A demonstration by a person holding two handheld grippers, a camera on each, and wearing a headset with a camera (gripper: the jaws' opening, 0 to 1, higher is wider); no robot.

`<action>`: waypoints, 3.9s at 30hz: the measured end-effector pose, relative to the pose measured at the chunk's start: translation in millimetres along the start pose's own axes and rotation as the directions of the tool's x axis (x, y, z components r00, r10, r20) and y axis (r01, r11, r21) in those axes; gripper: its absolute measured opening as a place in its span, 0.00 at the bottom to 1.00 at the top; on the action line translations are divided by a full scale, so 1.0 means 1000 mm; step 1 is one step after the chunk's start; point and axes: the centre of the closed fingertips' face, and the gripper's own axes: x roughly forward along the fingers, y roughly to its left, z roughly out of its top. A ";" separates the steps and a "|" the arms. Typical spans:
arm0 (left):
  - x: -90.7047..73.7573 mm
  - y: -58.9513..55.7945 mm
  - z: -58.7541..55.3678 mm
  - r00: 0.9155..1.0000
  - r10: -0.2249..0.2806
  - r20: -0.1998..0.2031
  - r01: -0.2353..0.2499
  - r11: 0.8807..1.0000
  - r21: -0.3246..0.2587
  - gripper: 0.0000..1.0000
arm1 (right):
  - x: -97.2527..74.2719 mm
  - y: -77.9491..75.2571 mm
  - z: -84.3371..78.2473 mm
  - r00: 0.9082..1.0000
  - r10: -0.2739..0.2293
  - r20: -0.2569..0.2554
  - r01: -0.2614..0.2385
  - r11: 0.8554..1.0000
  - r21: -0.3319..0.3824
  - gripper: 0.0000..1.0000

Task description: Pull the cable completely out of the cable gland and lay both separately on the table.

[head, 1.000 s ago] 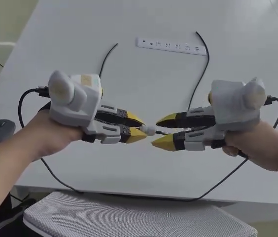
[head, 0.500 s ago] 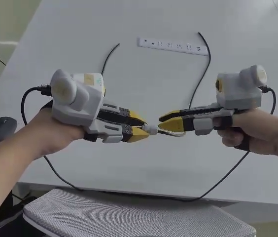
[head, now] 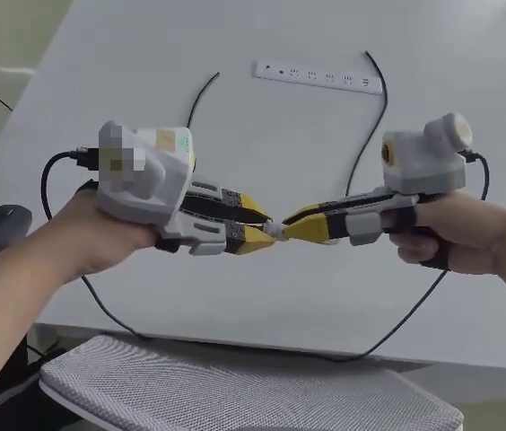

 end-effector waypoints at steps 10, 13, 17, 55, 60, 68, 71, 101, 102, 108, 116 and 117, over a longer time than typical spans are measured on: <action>0.001 0.002 -0.002 1.000 0.005 -0.002 -0.005 1.000 -0.001 0.15 | 0.002 0.000 -0.001 1.000 0.009 -0.018 -0.009 1.000 -0.025 0.09; 0.001 0.002 -0.002 1.000 0.005 -0.002 -0.005 1.000 0.001 0.15 | 0.003 0.001 -0.001 1.000 -0.002 -0.030 0.001 0.999 -0.050 0.09; 0.002 0.000 -0.007 1.000 -0.001 -0.015 0.001 1.000 -0.004 0.15 | 0.006 0.000 -0.008 0.996 -0.043 -0.080 0.032 0.990 -0.136 0.09; 0.004 -0.001 -0.005 1.000 -0.006 -0.004 0.005 0.997 -0.071 0.15 | 0.002 -0.004 -0.013 0.853 -0.512 -0.102 0.208 0.513 -0.833 0.07; 0.004 -0.002 -0.005 1.000 -0.005 -0.009 0.004 0.998 -0.063 0.15 | 0.002 -0.005 -0.013 0.850 -0.518 -0.094 0.223 0.516 -0.827 0.08; 0.004 0.000 0.001 1.000 -0.001 0.013 0.001 0.999 -0.038 0.15 | -0.006 -0.004 -0.007 0.850 -0.527 -0.025 0.330 0.568 -0.754 0.11; 0.003 0.002 0.002 1.000 0.005 0.017 -0.004 0.999 -0.038 0.15 | -0.014 -0.003 -0.004 0.838 -0.545 0.013 0.390 0.582 -0.713 0.18; 0.010 0.017 0.012 0.997 0.028 0.073 -0.024 0.998 -0.057 0.15 | -0.028 -0.026 0.001 0.606 -0.777 0.169 0.630 0.339 -0.698 0.01; 0.011 0.017 0.012 0.997 0.031 0.072 -0.027 0.998 -0.057 0.15 | -0.028 -0.027 0.001 0.600 -0.782 0.171 0.629 0.328 -0.705 0.01; 0.016 0.017 0.013 0.997 0.038 0.069 -0.035 0.998 -0.051 0.15 | -0.030 -0.030 0.001 0.569 -0.803 0.179 0.634 0.289 -0.717 0.01; 0.017 0.018 0.014 0.997 0.036 0.061 -0.034 0.998 -0.043 0.15 | -0.036 -0.032 0.000 0.554 -0.811 0.187 0.662 0.294 -0.689 0.00; 0.016 0.018 0.014 0.997 0.037 0.062 -0.035 0.998 -0.043 0.15 | -0.037 -0.032 0.000 0.554 -0.811 0.189 0.666 0.295 -0.685 0.00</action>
